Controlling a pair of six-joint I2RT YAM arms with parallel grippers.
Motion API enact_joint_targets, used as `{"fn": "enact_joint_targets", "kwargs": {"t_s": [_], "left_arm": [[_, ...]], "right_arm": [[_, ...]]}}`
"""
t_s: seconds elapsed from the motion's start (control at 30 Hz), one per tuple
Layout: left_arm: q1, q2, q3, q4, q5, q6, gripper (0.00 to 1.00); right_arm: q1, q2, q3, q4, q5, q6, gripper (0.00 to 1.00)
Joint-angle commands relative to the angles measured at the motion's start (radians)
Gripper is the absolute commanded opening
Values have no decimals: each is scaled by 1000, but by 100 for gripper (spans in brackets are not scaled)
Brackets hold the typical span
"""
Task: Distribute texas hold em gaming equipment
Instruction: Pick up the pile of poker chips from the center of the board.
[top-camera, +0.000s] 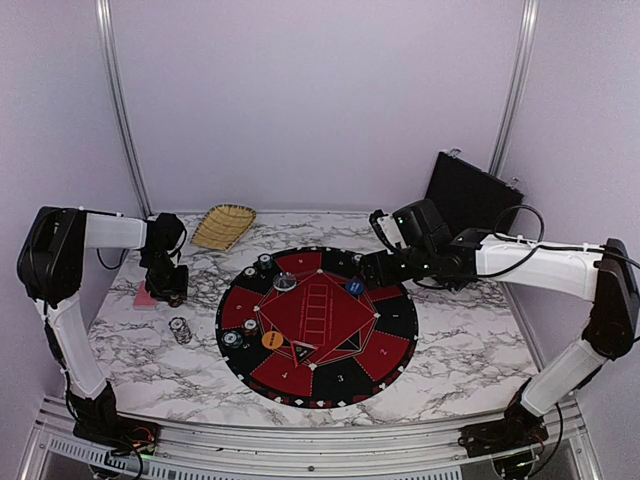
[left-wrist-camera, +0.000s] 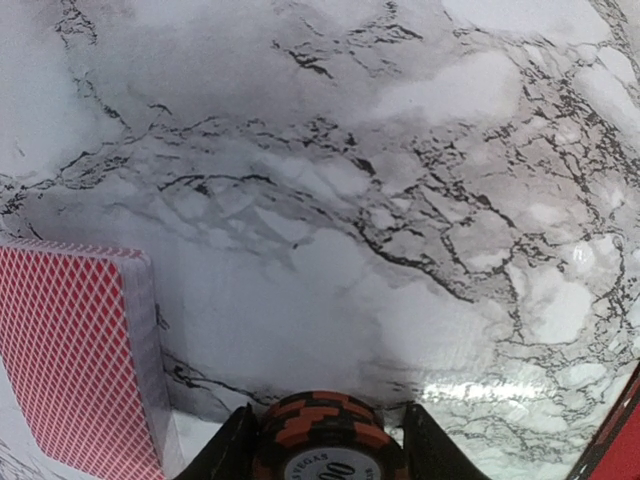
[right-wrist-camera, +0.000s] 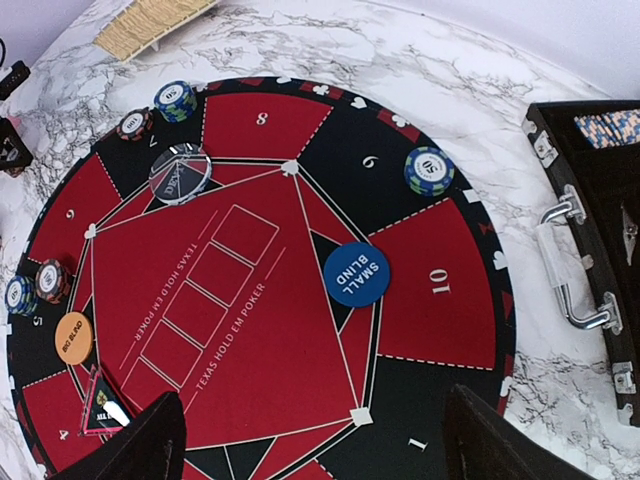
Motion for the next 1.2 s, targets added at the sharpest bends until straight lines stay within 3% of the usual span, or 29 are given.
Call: {"fn": "enact_joint_targets", "kwargs": {"t_s": [0.0, 0.23, 0.83, 1.17], "left_arm": [[11, -4, -47, -54, -27, 7, 50], [17, -17, -68, -55, -40, 3, 54], [12, -32, -69, -45, -6, -1, 34], [-8, -59, -53, -47, -11, 2, 31]], "right_arm": [[-5, -29, -1, 0, 4, 9, 86], [-4, -27, -1, 5, -1, 11, 86], [-4, -20, 2, 7, 0, 10, 86], [-4, -16, 3, 11, 7, 15, 86]]}}
